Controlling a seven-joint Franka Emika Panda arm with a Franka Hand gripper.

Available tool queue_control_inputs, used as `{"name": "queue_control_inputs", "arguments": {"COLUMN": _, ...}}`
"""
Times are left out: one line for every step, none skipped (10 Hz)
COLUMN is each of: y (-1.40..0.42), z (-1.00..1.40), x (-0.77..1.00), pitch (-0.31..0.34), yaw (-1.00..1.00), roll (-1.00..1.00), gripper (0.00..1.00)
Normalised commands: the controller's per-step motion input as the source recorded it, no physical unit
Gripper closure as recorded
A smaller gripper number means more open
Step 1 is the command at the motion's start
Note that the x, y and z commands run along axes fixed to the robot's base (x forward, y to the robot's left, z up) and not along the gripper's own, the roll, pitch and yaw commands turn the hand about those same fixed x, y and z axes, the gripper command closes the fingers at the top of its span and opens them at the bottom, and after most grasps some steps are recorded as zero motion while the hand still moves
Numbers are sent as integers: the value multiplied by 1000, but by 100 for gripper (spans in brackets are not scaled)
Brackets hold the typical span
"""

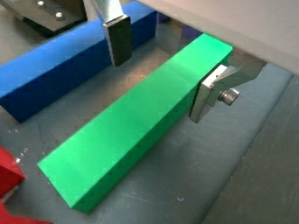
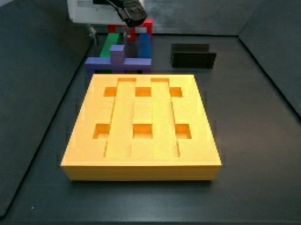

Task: Pick up the green object. Move up. Move to above the board. Insert the green object.
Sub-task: Pick up the green object.

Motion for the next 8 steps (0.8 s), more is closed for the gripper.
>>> {"name": "queue_control_inputs", "arguments": {"y": 0, "z": -69, "x": -157, "pitch": -11, "yaw": 0, "roll": 109, "gripper": 0}}
{"name": "queue_control_inputs", "arguments": {"y": 0, "z": -71, "x": -129, "pitch": -90, "yaw": 0, "roll": 81, "gripper": 0}}
{"name": "queue_control_inputs", "arguments": {"y": 0, "z": -154, "x": -29, "pitch": -147, "yaw": 0, "roll": 46, "gripper": 0}}
{"name": "queue_control_inputs", "arguments": {"y": 0, "z": -186, "x": 0, "pitch": -224, "yaw": 0, "roll": 0, "gripper": 0}}
{"name": "queue_control_inputs", "arguments": {"y": 0, "z": -220, "x": 0, "pitch": -240, "yaw": 0, "roll": 0, "gripper": 0}}
{"name": "queue_control_inputs", "arguments": {"y": 23, "z": -291, "x": 0, "pitch": -263, "yaw": 0, "roll": 0, "gripper": 0}}
{"name": "queue_control_inputs", "arguments": {"y": 37, "z": -211, "x": 0, "pitch": -220, "yaw": 0, "roll": 0, "gripper": 0}}
{"name": "queue_control_inputs", "arguments": {"y": 57, "z": -71, "x": 0, "pitch": -126, "yaw": 0, "roll": 0, "gripper": 0}}
